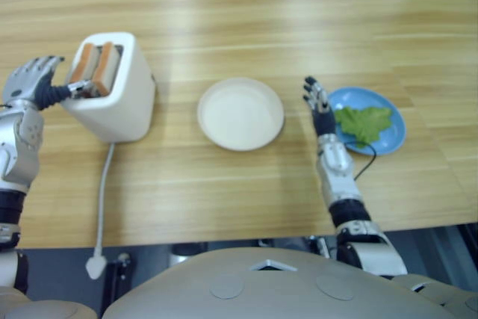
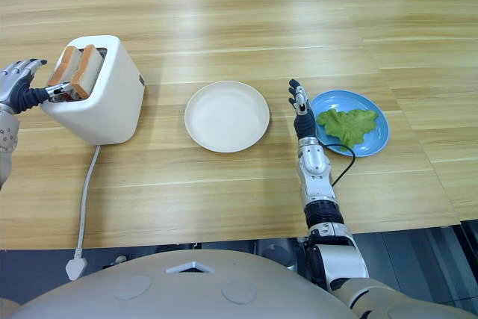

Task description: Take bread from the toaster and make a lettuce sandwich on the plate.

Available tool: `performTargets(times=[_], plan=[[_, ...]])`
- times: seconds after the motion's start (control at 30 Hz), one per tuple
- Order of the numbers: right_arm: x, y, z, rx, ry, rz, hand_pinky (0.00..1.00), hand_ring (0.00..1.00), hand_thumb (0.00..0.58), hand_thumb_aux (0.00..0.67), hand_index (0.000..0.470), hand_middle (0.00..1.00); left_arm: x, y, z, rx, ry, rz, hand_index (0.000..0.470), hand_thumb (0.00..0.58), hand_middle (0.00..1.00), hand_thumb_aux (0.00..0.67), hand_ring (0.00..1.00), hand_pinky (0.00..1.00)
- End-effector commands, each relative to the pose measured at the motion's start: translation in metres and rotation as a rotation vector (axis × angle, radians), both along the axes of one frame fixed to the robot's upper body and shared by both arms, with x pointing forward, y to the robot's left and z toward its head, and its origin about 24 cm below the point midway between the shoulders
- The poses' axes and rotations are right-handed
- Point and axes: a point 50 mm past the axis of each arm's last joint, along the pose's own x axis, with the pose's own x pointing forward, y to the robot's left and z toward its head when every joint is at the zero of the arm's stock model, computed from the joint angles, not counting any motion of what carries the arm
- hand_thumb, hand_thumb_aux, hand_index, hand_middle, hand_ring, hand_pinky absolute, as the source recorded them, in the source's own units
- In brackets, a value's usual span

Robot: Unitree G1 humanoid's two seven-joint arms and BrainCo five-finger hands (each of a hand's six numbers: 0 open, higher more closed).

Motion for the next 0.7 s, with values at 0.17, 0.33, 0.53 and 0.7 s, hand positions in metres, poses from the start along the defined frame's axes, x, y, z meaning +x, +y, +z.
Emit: performTargets(times=[0.17,0.33,0.53,0.7], plan=[[-0.002,0.000,-0.001,-0.010,0.010,0.000,0.00,0.00,0.000,0.000,0.000,0.00,0.002,-0.014,-0.005,0.000,0.008,-0.037,0.000,0.000,0.00,0.000,0.00,0.00],[-0.002,0.001,-0.001,-0.010,0.010,-0.001,0.00,0.00,0.000,0.000,0.000,0.00,0.003,-0.020,-0.012,-0.011,0.041,-0.056,0.294,0.505,0.00,0.428,0.00,0.00],[-0.002,0.000,-0.001,-0.010,0.008,-0.004,0.00,0.00,0.000,0.000,0.000,0.00,0.003,-0.020,-0.015,-0.010,0.065,-0.057,0.460,0.580,0.00,0.670,0.00,0.00],[-0.002,0.000,-0.001,-0.010,0.011,-0.004,0.00,0.00,0.000,0.000,0.000,0.00,0.002,-0.018,-0.015,-0.009,0.070,-0.053,0.460,0.580,0.00,0.670,0.00,0.00]])
